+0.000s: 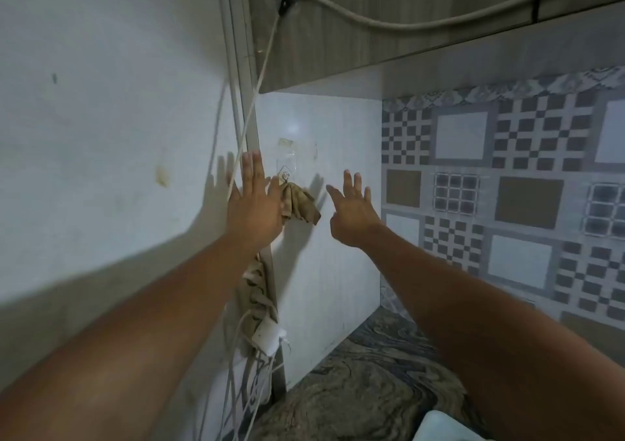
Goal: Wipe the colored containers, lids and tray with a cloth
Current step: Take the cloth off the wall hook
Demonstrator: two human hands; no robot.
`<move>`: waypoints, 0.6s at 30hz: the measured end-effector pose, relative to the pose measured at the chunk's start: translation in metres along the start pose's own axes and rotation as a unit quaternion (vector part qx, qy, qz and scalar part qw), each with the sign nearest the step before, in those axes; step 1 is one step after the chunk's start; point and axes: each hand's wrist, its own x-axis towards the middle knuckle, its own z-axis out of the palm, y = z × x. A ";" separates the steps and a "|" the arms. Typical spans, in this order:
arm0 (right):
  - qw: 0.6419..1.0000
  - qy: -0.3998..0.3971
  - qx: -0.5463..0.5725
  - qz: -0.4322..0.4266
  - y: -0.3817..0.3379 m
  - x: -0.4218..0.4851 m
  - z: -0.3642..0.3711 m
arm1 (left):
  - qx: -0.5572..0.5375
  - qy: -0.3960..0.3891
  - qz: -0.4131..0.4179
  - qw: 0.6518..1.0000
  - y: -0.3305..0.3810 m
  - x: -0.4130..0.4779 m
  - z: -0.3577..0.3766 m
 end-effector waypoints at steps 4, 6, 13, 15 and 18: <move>0.998 0.016 0.061 0.018 -0.001 0.032 0.012 | 0.066 0.020 -0.001 0.998 -0.012 0.015 0.006; 0.996 0.008 0.089 0.025 -0.003 0.048 0.021 | 0.079 0.014 0.006 0.997 -0.014 0.019 0.011; 0.985 0.018 0.169 0.005 -0.015 0.070 0.038 | 0.089 0.068 0.049 0.992 -0.020 0.026 0.023; 0.982 0.049 0.181 0.018 -0.014 0.074 0.035 | 0.079 0.075 0.057 0.992 -0.020 0.027 0.022; 0.975 0.092 0.197 0.047 -0.010 0.079 0.013 | 0.057 0.089 0.059 0.993 -0.023 0.031 0.014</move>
